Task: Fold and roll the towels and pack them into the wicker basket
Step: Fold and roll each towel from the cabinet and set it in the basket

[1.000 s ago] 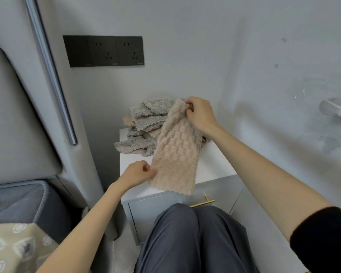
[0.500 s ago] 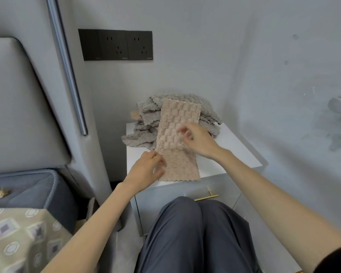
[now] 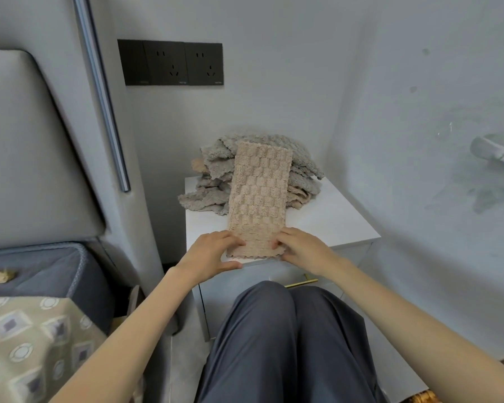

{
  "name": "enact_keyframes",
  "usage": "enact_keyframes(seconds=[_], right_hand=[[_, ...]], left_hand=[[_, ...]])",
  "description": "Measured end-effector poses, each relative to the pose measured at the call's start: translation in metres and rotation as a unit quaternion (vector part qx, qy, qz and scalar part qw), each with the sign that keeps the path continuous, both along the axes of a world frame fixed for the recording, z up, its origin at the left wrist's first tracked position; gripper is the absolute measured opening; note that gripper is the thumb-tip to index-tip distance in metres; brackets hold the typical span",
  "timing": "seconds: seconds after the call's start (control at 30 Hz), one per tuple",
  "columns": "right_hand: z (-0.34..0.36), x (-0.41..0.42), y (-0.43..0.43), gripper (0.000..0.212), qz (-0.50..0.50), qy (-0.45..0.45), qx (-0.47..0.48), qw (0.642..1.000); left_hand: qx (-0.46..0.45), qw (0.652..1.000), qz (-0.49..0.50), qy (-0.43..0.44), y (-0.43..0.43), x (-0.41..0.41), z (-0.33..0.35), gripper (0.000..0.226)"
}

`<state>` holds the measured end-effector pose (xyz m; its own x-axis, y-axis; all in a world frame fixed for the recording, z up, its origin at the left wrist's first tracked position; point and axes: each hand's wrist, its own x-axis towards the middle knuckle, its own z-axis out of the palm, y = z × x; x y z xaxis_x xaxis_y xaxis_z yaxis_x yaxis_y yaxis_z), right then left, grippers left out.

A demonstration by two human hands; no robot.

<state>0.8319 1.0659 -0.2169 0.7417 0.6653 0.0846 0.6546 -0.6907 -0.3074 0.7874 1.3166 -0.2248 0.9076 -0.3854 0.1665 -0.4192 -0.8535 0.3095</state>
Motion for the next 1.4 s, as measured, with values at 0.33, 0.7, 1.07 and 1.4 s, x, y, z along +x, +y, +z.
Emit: enact_keyframes(seconds=[0.33,0.7,1.07,1.4], right_hand=[[0.019,-0.003,-0.015,0.014,-0.071,0.131,0.083,0.985],[0.015,-0.001,-0.016,0.014,-0.139,0.142,0.118,0.973],[-0.004,0.011,-0.01,0.029,-0.255,0.075,0.112,0.958],[-0.013,0.001,0.003,0.017,-0.297,-0.116,0.146,0.936]], left_hand=[[-0.011,1.0,0.005,0.0,-0.006,-0.005,0.003,0.045],[-0.068,0.996,0.044,0.027,-0.011,0.0,0.002,0.017],[-0.198,0.948,0.232,0.09,-0.033,0.018,-0.005,0.039],[-0.186,0.929,0.298,0.114,-0.038,0.023,-0.004,0.056]])
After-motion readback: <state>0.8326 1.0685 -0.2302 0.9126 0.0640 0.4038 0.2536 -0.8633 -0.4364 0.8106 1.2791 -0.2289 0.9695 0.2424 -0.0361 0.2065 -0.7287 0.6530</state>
